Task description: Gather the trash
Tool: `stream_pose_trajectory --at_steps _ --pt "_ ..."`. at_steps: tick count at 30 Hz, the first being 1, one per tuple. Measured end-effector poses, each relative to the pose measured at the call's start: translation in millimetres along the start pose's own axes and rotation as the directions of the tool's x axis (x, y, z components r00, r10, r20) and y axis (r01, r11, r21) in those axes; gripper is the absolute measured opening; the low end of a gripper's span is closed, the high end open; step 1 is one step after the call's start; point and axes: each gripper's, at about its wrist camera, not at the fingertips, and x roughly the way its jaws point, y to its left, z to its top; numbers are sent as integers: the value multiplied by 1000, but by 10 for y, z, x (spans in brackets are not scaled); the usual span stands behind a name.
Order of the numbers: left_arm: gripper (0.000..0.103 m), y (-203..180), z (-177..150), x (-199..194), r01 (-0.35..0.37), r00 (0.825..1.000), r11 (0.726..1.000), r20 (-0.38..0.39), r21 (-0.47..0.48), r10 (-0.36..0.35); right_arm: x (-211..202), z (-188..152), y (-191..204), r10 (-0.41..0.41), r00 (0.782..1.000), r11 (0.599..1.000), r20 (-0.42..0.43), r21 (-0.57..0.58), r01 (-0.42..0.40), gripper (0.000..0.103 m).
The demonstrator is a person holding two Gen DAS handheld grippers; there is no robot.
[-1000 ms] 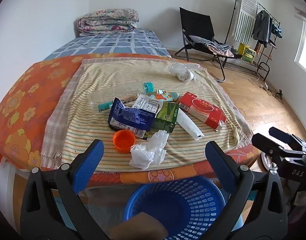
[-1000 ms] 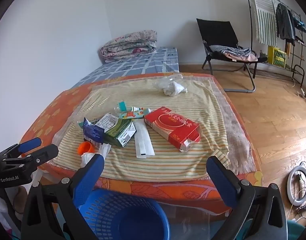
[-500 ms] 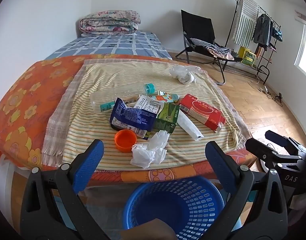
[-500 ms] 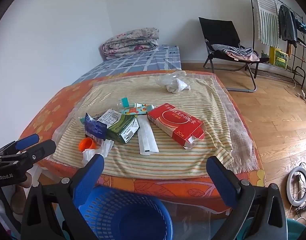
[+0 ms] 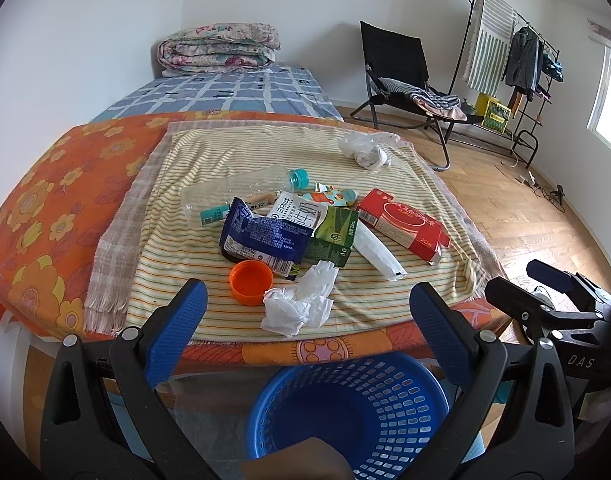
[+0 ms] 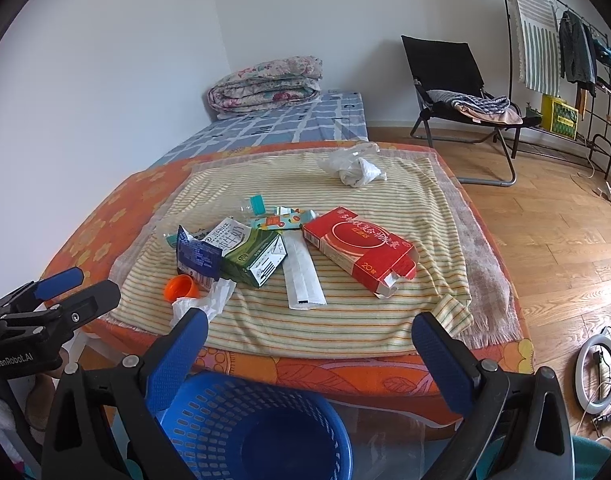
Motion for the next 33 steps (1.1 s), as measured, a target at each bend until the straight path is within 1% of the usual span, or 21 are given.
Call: stream_pose_trajectory --at_steps 2,33 --pt "103 -2 3 1 2 1000 1000 -3 -12 -2 3 -1 4 2 1000 1000 -1 -1 -2 103" --pt "103 19 -10 9 4 1000 1000 2 -10 -4 4 -13 14 4 1000 1000 -2 3 -4 103"
